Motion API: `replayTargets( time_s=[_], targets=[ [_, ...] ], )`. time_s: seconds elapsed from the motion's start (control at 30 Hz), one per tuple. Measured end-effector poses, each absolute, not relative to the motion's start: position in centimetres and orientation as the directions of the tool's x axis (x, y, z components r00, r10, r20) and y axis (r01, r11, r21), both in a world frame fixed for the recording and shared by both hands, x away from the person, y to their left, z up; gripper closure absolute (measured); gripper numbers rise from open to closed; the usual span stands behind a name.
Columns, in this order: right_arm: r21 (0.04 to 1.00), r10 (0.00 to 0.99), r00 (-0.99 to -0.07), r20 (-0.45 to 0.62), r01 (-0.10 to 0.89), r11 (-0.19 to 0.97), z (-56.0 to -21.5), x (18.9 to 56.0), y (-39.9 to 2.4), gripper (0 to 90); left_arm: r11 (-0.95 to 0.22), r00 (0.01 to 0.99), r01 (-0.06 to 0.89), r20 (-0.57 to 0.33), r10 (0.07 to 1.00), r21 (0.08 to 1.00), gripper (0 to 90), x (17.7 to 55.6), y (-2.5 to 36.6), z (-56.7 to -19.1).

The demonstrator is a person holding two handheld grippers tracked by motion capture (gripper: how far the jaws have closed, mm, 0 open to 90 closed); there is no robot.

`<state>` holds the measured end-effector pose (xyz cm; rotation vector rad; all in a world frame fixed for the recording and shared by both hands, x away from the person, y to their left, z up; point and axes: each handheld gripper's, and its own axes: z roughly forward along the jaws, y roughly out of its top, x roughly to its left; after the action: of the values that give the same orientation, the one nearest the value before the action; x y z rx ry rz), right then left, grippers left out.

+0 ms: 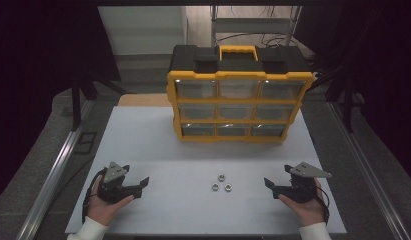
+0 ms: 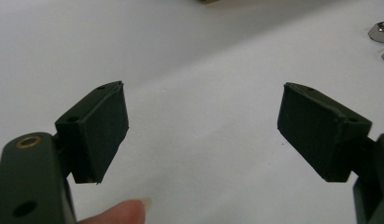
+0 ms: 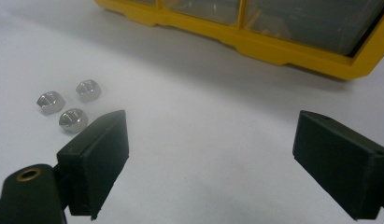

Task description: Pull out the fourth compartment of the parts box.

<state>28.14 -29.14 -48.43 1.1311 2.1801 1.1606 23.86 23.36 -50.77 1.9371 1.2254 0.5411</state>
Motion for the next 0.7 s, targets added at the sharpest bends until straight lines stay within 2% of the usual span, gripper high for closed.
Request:
replayTargets(
  time_s=[0.7],
  targets=[
    [0.820,0.803,-0.595,-0.030,0.445,0.359,-48.4,28.7,-27.8,12.5,-0.239,0.443,0.566,-0.047,0.895,0.789,16.3,24.1,23.8,-50.9]
  ],
)
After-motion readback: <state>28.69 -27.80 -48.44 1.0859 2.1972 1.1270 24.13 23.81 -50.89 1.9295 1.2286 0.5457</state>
